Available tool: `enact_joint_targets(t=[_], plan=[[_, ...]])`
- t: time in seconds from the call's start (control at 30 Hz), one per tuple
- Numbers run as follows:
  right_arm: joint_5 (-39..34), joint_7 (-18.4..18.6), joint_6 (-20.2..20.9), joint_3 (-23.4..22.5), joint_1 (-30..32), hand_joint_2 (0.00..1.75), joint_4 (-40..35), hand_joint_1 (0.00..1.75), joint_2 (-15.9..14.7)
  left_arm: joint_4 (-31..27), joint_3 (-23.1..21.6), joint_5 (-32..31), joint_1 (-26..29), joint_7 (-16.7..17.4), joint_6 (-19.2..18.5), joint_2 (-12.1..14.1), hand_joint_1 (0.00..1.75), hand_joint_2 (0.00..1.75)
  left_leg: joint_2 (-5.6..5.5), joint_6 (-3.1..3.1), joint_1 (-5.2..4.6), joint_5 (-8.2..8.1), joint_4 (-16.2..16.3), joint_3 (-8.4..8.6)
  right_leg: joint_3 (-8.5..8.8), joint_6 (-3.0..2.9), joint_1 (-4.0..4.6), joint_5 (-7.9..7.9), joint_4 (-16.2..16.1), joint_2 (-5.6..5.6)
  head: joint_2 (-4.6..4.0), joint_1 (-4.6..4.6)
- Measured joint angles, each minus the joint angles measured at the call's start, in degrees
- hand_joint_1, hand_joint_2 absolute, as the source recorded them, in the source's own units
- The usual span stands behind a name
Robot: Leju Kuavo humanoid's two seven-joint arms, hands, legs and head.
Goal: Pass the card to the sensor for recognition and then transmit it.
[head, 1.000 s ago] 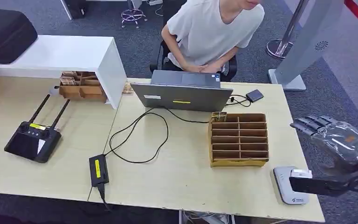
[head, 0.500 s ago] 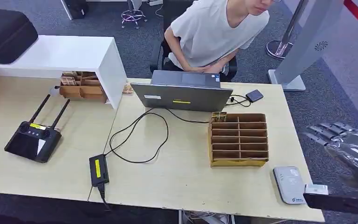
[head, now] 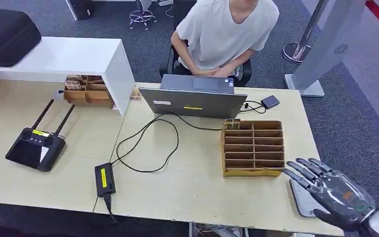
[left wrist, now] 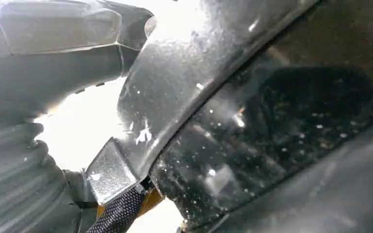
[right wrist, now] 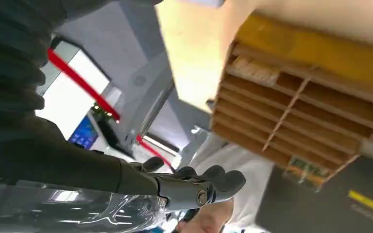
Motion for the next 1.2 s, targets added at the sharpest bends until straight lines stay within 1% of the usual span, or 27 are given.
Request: enact_joint_targets(t=[0.1, 0.2, 0.37, 0.67, 0.73, 0.8, 0.9, 1.07, 1.1, 1.13, 1.2], plan=[[0.1, -0.7, 0.6, -1.8, 3.2, 1.75, 0.4, 0.00, 2.1, 0.0, 0.0, 0.1, 0.0, 0.0, 0.0, 0.0, 0.00, 1.75, 0.08, 0.00, 0.00, 0.00, 0.0, 0.02, -0.02, -0.01, 0.00, 0.00, 0.0, 0.09, 0.00, 0.02], [0.0, -1.0, 0.8, -3.0, 4.8, 1.75, 0.7, 0.00, 3.3, 0.0, 0.0, 0.1, 0.0, 0.0, 0.0, 0.0, 0.00, 1.75, 0.09, 0.00, 0.00, 0.00, 0.0, 0.03, -0.02, -0.01, 0.00, 0.00, 0.0, 0.10, 0.00, 0.04], [0.0, -1.1, 0.9, -3.9, 6.0, 1.75, 0.9, 0.00, 4.1, 0.0, 0.0, 0.1, 0.0, 0.0, 0.0, 0.0, 0.00, 1.75, 0.12, 0.00, 0.00, 0.00, 0.0, 0.04, -0.01, 0.00, 0.00, 0.01, 0.0, 0.12, 0.00, 0.04], [0.0, -1.1, 1.2, -4.2, 6.5, 1.75, 1.2, 0.00, 5.3, 0.0, 0.0, 0.1, 0.0, 0.0, 0.0, 0.0, 0.00, 1.75, 0.12, 0.00, -0.01, 0.00, 0.0, 0.05, -0.03, 0.00, 0.00, 0.00, 0.0, 0.12, 0.00, 0.04], [0.6, -1.4, 0.9, -4.9, 7.6, 1.75, 1.2, 0.00, 6.0, 0.0, 0.0, 0.1, 0.0, 0.0, 0.0, 0.0, 0.00, 1.75, 0.11, 0.00, 0.00, 0.00, 0.0, 0.05, -0.01, -0.01, 0.01, 0.00, 0.0, 0.10, 0.00, 0.04], [4.0, -2.1, -1.0, -6.1, 9.8, 1.75, 1.3, 0.00, 8.0, 0.0, 0.0, 0.2, 0.0, 0.0, 0.0, 0.0, 0.00, 1.75, 0.08, 0.00, 0.01, 0.00, 0.0, 0.04, -0.02, -0.01, 0.02, -0.01, 0.0, 0.07, 0.00, 0.05], [8.4, -1.5, -5.0, -6.9, 12.6, 1.75, 1.6, 0.00, 10.7, 0.0, 0.0, 0.2, 0.0, 0.0, 0.0, 0.0, 0.00, 1.75, 0.11, -0.02, 0.01, -0.02, 0.0, 0.04, -0.02, -0.02, 0.02, -0.02, 0.0, 0.10, 0.00, 0.04], [10.0, -0.6, -6.6, -7.4, 15.4, 1.75, 1.7, 0.00, 13.3, 0.0, 0.0, 0.2, 0.0, 0.0, 0.0, 0.0, 0.00, 1.75, 0.13, -0.02, 0.01, -0.02, 0.0, 0.04, -0.04, -0.03, 0.01, -0.02, 0.0, 0.12, 0.00, 0.07], [11.6, -0.9, -7.8, -7.6, 15.8, 1.75, 1.7, 0.00, 13.7, 0.0, 0.0, 0.0, 0.0, 0.0, 0.0, 0.0, 0.00, 1.75, 0.13, -0.02, 0.01, -0.02, 0.0, 0.04, -0.03, -0.03, 0.01, -0.02, 0.0, 0.12, 0.00, 0.04], [16.0, -2.0, -11.7, -7.8, 16.2, 1.75, 1.9, 0.00, 15.0, 0.0, 0.0, -0.5, 0.0, 0.0, -0.1, 0.0, 0.00, 1.75, 0.14, -0.02, 0.01, -0.02, 0.0, 0.04, -0.03, -0.03, 0.01, -0.02, 0.0, 0.13, 0.00, 0.04], [25.4, -3.3, -21.8, -7.8, 15.5, 1.75, 3.7, 0.00, 19.7, 0.0, 0.0, -1.2, -0.1, 0.2, -0.2, 0.0, 0.00, 1.75, 0.22, -0.04, 0.14, -0.03, 0.0, 0.05, 0.00, -0.05, 0.15, -0.01, 0.0, 0.27, 0.00, 0.07]])
